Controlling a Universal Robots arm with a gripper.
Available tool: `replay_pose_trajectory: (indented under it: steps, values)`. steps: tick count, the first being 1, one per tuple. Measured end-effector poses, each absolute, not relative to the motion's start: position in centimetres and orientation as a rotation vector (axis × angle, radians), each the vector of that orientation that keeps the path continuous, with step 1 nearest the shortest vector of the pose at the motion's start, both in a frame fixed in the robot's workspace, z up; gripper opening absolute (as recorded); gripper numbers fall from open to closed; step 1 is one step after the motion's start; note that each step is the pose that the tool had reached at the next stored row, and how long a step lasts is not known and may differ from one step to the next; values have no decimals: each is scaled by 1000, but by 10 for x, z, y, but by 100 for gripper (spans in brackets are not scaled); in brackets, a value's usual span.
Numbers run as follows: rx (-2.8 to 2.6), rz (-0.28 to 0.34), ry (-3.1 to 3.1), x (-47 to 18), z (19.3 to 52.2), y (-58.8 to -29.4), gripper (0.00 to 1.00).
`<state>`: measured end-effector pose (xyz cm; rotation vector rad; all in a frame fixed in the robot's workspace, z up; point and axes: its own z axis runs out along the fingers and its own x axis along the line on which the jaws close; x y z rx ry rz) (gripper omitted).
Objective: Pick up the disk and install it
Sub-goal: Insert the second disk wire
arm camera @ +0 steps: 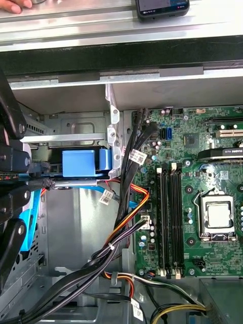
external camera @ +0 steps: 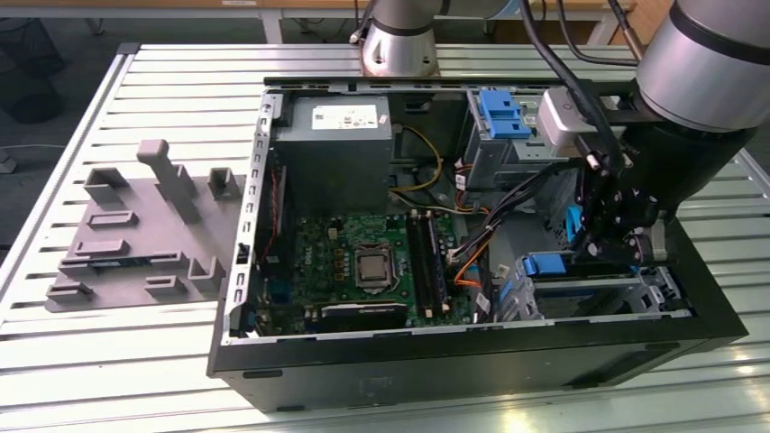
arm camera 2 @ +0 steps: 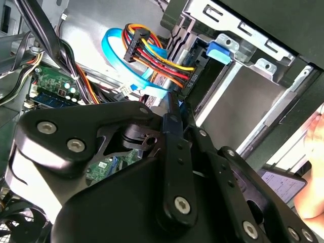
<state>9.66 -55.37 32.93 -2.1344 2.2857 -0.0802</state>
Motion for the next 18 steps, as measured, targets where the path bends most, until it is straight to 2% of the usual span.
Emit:
replay_pose_trajectory:
  steps: [4, 5, 12, 13, 18]
  values:
    - [-2134, -80, 2285, 97, 329, -554, 17]
    - [-2134, -80, 2286, 97, 329, -554, 23]
    - [-2134, -80, 2286, 97, 329, -554, 24]
    - [-2134, -80, 2286, 97, 329, -554, 31]
    - [-2134, -80, 2286, 97, 331, -554, 31]
